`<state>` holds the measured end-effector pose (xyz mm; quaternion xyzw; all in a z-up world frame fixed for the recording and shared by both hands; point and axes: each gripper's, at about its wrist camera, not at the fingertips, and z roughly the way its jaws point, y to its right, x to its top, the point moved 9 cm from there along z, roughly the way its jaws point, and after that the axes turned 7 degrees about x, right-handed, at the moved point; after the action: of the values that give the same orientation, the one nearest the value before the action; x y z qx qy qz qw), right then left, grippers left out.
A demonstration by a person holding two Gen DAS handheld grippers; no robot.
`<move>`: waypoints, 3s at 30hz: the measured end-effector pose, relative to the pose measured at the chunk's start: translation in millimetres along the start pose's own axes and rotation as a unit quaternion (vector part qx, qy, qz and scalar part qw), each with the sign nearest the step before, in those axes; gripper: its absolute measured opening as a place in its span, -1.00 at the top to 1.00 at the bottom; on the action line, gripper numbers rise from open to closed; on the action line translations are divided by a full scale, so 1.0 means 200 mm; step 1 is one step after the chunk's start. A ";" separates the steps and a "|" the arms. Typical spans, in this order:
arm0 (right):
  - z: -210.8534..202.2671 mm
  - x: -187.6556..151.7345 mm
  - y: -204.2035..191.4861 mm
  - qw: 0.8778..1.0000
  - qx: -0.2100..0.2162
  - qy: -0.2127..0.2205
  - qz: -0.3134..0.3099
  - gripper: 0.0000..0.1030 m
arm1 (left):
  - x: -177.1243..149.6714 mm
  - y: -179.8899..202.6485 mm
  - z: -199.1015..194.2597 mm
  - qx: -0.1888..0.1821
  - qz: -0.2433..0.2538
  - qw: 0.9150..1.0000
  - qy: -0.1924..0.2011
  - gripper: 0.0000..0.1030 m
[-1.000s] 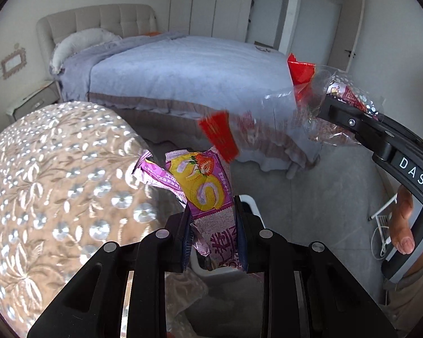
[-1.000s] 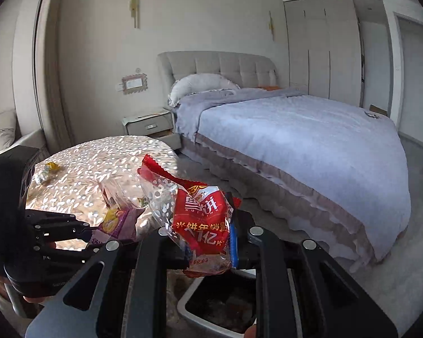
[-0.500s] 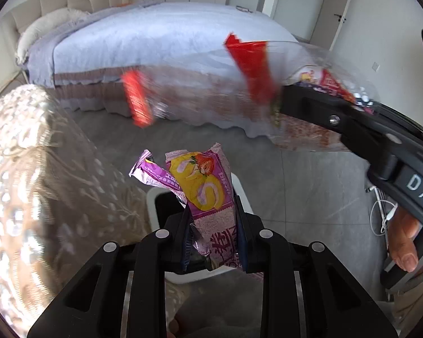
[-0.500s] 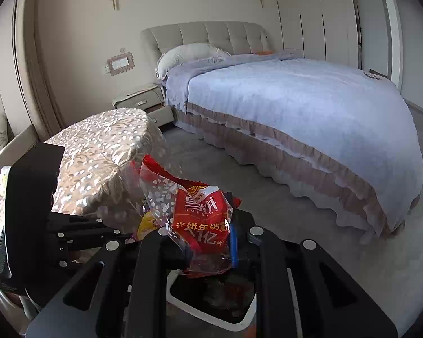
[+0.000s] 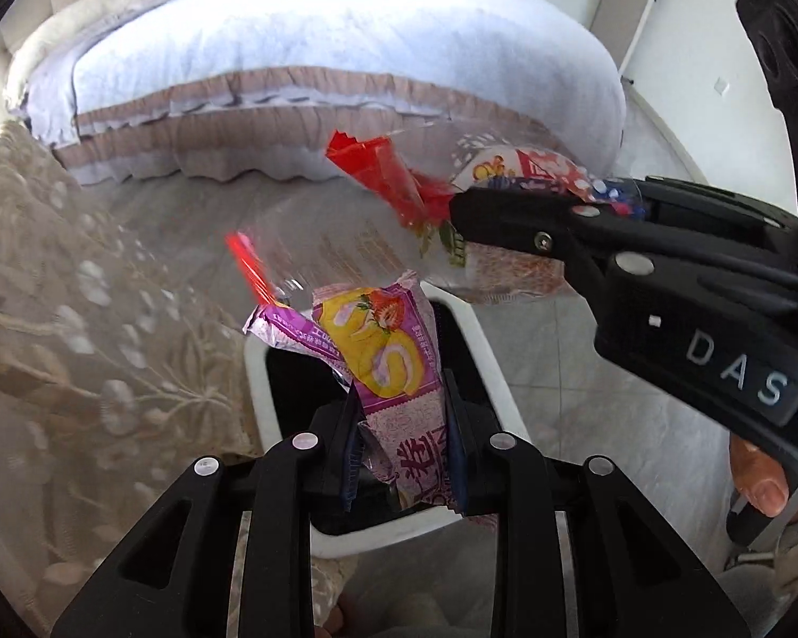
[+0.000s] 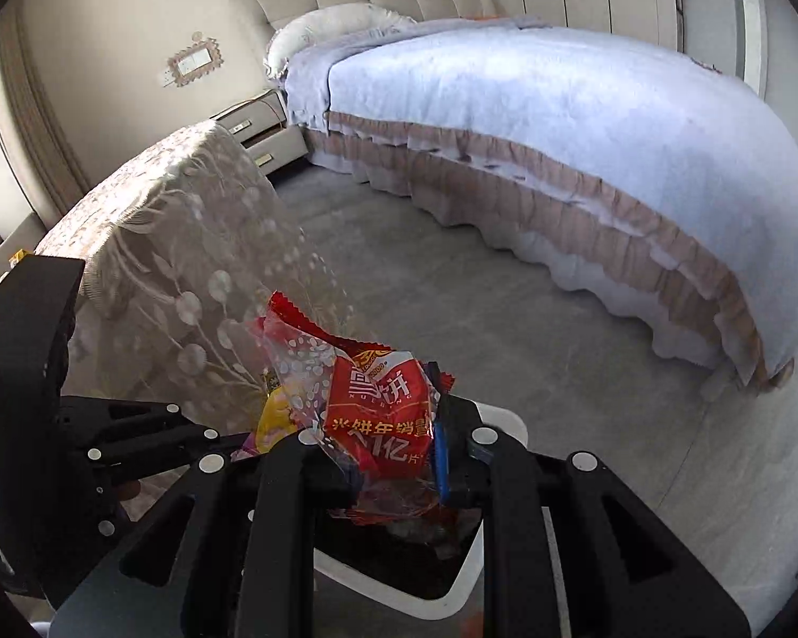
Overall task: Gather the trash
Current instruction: 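Open the left tool over the bin while the right tool drops the red bag, then return both tools to the table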
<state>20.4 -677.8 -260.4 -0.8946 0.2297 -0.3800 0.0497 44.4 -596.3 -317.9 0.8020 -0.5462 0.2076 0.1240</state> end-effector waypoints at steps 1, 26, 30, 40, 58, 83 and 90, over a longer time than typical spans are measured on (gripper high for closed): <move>0.01 -0.01 0.01 1.000 0.001 -0.003 0.003 0.59 | 0.00 0.00 0.01 -0.001 0.001 1.000 -0.006 0.18; 0.20 -0.09 -0.01 0.998 0.025 -0.058 0.001 0.55 | -0.10 -0.10 0.05 0.080 0.019 0.997 -0.004 -0.90; 0.23 -0.13 -0.07 0.996 0.035 -0.075 -0.016 -0.69 | -0.14 -0.09 0.04 0.086 0.028 0.996 -0.009 -0.90; 0.28 -0.18 -0.12 0.995 -0.012 -0.087 -0.054 -0.91 | -0.16 -0.11 -0.01 0.070 0.010 0.997 -0.007 -0.90; 0.00 -0.01 -0.11 0.998 -0.042 -0.011 -0.048 -0.91 | -0.13 -0.09 -0.36 0.053 -0.009 0.997 0.058 -0.90; -0.47 0.37 -1.02 0.973 0.078 0.154 -0.152 -0.91 | -0.47 -0.82 -1.43 0.226 -0.171 0.932 0.227 -0.90; -0.44 0.36 -1.44 0.954 0.087 0.183 -0.222 -0.91 | -0.68 -1.14 -1.63 0.298 -0.234 0.893 0.242 -0.90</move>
<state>110.1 -445.5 -75.0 -0.8305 -0.0041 -0.5570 -0.0008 148.2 -260.3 -88.5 0.8309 -0.2083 0.5132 0.0531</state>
